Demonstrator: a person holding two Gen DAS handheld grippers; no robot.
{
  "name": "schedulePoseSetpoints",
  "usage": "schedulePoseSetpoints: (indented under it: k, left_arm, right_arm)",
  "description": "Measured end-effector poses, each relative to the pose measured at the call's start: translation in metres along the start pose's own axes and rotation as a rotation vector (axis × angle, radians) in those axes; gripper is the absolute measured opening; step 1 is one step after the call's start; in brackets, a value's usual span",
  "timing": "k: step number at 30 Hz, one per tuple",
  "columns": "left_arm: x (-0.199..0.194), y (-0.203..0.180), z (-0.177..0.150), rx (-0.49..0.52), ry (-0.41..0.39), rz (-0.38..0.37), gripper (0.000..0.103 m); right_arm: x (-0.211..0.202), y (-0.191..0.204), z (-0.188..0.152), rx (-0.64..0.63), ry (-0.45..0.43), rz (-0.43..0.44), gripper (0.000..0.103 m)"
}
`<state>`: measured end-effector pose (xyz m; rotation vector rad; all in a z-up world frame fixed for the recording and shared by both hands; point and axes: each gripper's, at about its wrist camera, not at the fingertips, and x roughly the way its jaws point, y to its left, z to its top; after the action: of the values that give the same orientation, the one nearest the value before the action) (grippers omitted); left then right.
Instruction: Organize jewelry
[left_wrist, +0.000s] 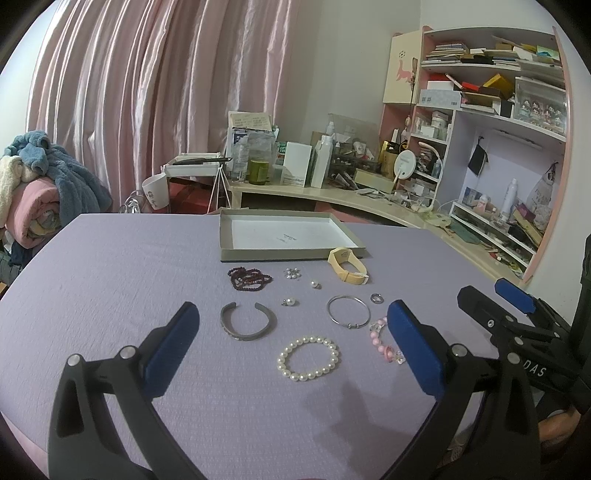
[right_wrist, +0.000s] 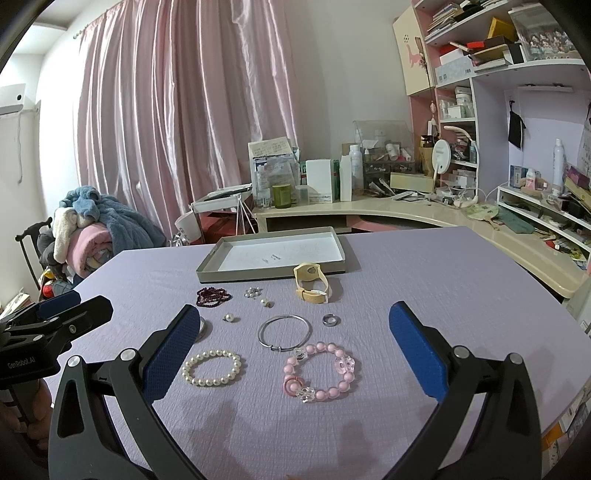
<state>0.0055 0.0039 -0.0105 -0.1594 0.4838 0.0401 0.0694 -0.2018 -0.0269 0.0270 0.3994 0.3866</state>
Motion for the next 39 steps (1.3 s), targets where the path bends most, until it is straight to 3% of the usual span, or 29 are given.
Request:
schedulePoseSetpoints:
  k: [31, 39]
  left_arm:
    - [-0.002, -0.001, 0.001, 0.0, 0.002, 0.002, 0.101]
    - [0.017, 0.015, -0.008, -0.008, 0.03, 0.017, 0.101]
  right_arm:
    - [0.002, -0.002, 0.001, 0.002, 0.002, 0.001, 0.102]
    - [0.009, -0.012, 0.003, 0.035, 0.043, -0.014, 0.102]
